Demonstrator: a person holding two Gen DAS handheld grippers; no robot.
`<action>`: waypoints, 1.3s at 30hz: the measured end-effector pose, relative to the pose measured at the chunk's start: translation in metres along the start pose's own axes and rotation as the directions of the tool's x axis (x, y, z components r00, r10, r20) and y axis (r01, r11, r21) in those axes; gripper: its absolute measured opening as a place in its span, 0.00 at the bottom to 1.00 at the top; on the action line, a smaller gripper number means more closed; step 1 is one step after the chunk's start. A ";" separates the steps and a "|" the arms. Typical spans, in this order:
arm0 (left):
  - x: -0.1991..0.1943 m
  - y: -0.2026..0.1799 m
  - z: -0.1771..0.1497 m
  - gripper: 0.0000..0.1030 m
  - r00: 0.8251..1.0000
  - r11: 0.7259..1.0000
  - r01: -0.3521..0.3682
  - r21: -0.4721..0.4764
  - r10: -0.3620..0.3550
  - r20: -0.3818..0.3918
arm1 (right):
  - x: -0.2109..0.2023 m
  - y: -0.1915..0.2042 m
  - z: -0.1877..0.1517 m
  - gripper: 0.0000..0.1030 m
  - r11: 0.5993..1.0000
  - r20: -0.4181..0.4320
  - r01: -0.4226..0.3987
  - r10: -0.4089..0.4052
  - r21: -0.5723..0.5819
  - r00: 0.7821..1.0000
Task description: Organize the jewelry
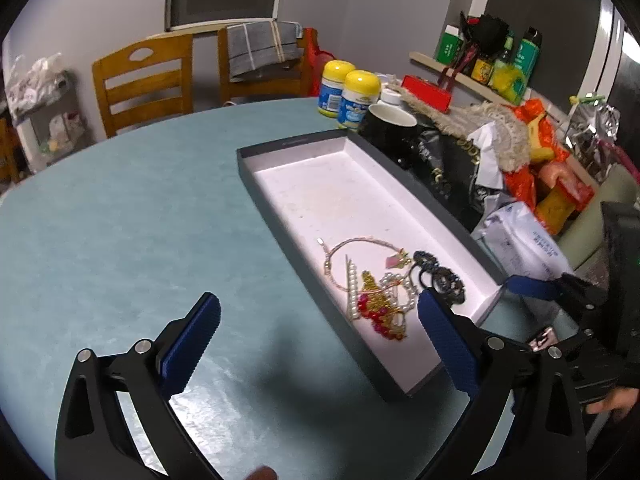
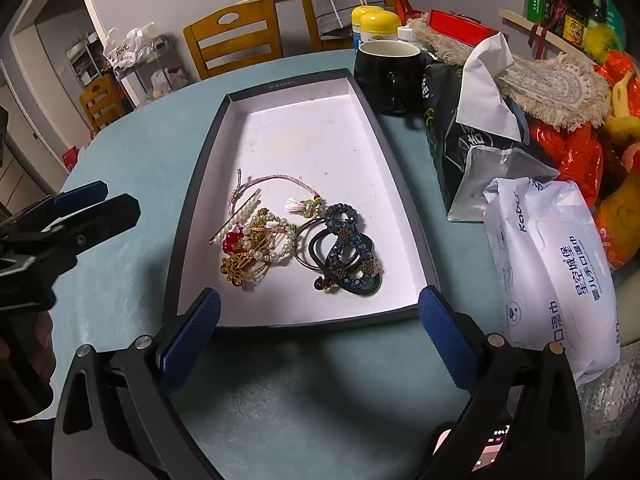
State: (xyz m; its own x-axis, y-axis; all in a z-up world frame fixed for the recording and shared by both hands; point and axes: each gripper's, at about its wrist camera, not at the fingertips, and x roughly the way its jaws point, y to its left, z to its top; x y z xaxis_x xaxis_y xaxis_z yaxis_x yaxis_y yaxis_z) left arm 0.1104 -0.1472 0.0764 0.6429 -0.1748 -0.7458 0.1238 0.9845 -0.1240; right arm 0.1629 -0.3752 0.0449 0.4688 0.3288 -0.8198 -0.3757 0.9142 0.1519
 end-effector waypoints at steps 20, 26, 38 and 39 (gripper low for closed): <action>-0.007 -0.002 -0.013 0.97 0.993 0.993 0.116 -0.016 -0.116 -0.008 | -0.007 0.013 -0.009 0.95 1.000 -0.014 0.014 -0.014 -0.007 1.000; -0.013 0.000 -0.015 0.97 0.992 0.992 0.123 -0.019 -0.123 -0.001 | -0.010 0.013 -0.013 0.95 1.000 -0.009 0.020 -0.020 -0.006 1.000; -0.013 0.000 -0.018 0.97 0.992 0.992 0.127 -0.026 -0.127 -0.014 | -0.013 0.014 -0.018 0.95 1.000 -0.010 0.021 -0.021 0.001 1.000; -0.013 -0.001 -0.019 0.97 0.992 0.992 0.127 -0.026 -0.128 -0.015 | -0.013 0.014 -0.019 0.95 1.000 -0.011 0.020 -0.020 0.001 1.000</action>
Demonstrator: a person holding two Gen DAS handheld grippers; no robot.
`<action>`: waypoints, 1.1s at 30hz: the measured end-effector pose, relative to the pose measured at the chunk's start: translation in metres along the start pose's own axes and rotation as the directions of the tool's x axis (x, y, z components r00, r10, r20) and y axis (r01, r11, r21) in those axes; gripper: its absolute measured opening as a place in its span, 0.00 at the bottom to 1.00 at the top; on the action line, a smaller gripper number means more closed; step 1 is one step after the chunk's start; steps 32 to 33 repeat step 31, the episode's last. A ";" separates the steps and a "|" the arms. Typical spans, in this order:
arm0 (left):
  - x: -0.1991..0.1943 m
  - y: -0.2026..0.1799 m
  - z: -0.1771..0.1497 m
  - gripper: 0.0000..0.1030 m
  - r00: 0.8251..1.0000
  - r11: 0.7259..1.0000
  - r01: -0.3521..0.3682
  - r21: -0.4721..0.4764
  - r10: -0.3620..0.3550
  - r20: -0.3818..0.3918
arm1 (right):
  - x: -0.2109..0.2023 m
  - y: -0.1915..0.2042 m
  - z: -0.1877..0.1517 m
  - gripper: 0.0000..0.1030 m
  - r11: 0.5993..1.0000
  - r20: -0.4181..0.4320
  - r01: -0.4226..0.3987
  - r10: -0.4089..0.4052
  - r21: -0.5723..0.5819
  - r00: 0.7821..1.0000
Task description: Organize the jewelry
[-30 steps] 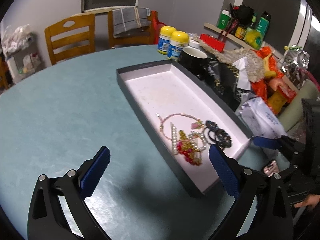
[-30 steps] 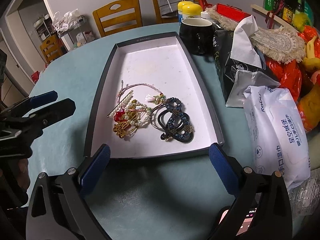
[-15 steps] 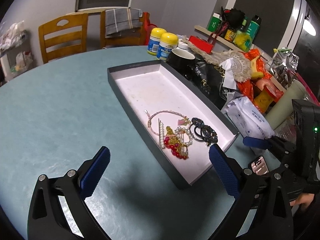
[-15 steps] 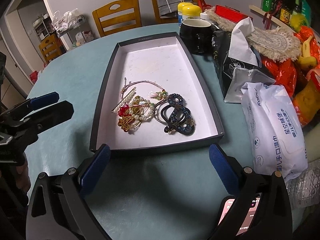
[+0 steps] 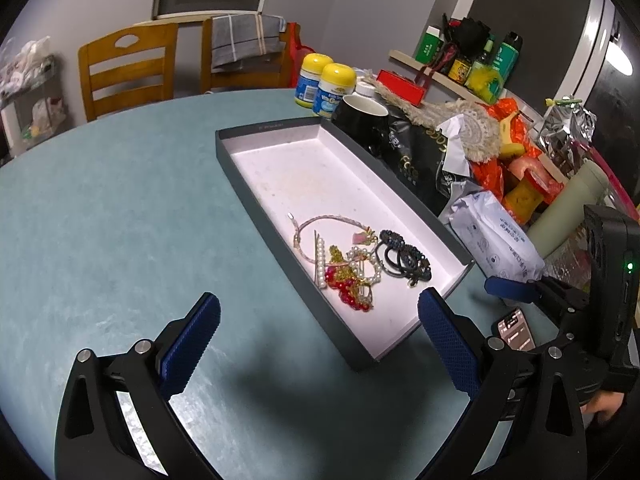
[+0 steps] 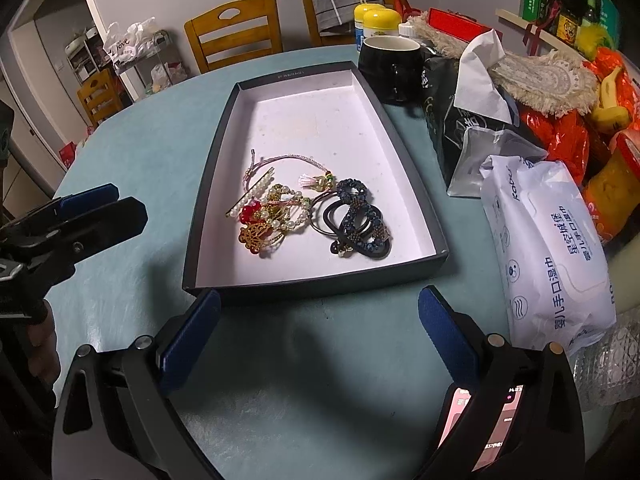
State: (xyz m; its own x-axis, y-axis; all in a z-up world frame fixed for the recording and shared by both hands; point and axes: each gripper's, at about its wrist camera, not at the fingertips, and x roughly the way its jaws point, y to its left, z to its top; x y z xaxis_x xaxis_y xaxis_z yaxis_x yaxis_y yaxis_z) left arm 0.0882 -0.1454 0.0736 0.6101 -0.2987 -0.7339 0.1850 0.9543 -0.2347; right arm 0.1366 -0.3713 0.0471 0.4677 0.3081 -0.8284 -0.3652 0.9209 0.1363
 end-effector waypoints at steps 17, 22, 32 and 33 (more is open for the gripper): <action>0.002 0.000 -0.001 0.97 1.000 1.000 -0.004 -0.005 0.004 -0.006 | 0.002 -0.002 -0.001 0.95 1.000 -0.001 -0.002 0.002 0.001 1.000; 0.002 -0.001 -0.001 0.97 1.000 1.000 0.000 0.003 0.000 -0.004 | 0.003 -0.002 0.000 0.95 1.000 -0.001 -0.001 0.001 0.002 1.000; -0.001 0.031 -0.014 0.97 0.993 0.991 -0.116 -0.073 0.114 -0.035 | 0.007 0.038 -0.014 0.95 0.946 -0.032 -0.282 0.280 -0.162 0.959; -0.001 0.031 -0.014 0.97 0.993 0.991 -0.116 -0.073 0.114 -0.035 | 0.007 0.038 -0.014 0.95 0.946 -0.032 -0.282 0.280 -0.162 0.959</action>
